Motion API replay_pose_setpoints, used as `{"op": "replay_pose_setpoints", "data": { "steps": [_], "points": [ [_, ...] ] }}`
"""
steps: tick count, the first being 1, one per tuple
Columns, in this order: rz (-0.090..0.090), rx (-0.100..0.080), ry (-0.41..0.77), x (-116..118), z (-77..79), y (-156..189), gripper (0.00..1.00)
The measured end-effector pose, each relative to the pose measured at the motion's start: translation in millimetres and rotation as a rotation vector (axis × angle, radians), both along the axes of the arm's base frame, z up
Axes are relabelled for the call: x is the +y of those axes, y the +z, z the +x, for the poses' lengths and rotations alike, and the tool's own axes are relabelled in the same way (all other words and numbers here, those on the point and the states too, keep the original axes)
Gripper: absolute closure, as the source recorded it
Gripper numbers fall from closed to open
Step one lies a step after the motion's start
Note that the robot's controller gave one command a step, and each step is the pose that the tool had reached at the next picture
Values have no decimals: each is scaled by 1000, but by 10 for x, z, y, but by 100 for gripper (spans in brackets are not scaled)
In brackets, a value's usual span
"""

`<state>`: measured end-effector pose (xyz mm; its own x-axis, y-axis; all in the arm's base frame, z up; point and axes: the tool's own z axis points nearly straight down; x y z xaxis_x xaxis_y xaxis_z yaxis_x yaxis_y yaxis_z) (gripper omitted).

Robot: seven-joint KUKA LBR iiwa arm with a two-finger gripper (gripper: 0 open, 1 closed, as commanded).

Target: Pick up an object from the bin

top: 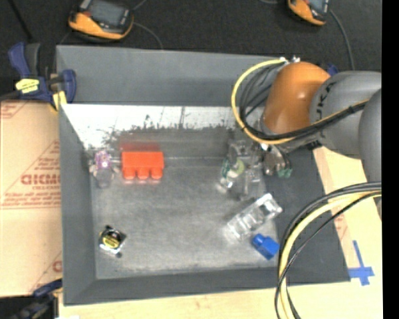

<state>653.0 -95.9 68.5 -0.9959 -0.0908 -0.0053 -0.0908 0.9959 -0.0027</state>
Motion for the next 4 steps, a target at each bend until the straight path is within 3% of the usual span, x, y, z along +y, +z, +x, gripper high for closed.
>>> {"op": "replay_pose_setpoints", "data": {
  "steps": [1, 2, 3, 4],
  "points": [
    [-1, -3, 185, -165, 15, 341, 0],
    [4, 2, -52, 204, 17, 327, 0],
    [1, 2, -41, 84, 24, 28, 0],
    [-2, -7, 222, -219, 43, 56, 0]
  ]
}}
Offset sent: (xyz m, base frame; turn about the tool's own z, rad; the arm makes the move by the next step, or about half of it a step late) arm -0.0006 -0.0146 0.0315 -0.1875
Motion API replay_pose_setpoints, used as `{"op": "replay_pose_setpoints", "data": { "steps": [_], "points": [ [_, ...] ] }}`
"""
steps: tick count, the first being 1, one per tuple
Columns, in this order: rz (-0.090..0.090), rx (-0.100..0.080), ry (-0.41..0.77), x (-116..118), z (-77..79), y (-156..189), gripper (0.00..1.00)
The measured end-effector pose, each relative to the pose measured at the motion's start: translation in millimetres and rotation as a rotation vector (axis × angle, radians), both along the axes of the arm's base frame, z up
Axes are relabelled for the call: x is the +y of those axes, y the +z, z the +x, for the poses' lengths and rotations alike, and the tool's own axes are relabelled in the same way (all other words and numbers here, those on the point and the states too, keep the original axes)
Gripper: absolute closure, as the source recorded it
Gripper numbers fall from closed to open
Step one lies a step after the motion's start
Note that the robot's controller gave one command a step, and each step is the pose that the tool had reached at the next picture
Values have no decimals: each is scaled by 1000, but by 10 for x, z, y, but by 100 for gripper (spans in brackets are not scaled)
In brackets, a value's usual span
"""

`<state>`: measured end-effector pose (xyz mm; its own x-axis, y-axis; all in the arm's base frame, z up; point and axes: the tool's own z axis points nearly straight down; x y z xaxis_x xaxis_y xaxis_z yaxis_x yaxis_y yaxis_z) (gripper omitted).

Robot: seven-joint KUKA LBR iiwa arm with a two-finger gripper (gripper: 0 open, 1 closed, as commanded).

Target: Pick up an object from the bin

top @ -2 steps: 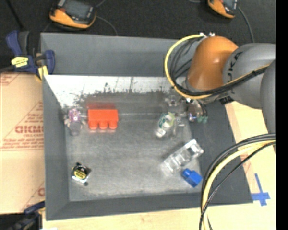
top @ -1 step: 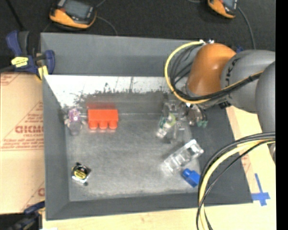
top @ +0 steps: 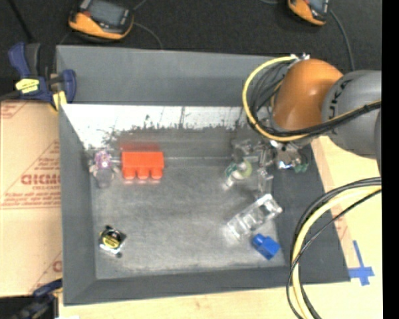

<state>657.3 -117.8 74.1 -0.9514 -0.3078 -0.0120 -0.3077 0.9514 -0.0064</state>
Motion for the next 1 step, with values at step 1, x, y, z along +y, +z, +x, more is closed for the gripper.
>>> {"op": "replay_pose_setpoints", "data": {
  "steps": [1],
  "points": [
    [1, -2, -1, 3, 10, 17, 100]
  ]
}}
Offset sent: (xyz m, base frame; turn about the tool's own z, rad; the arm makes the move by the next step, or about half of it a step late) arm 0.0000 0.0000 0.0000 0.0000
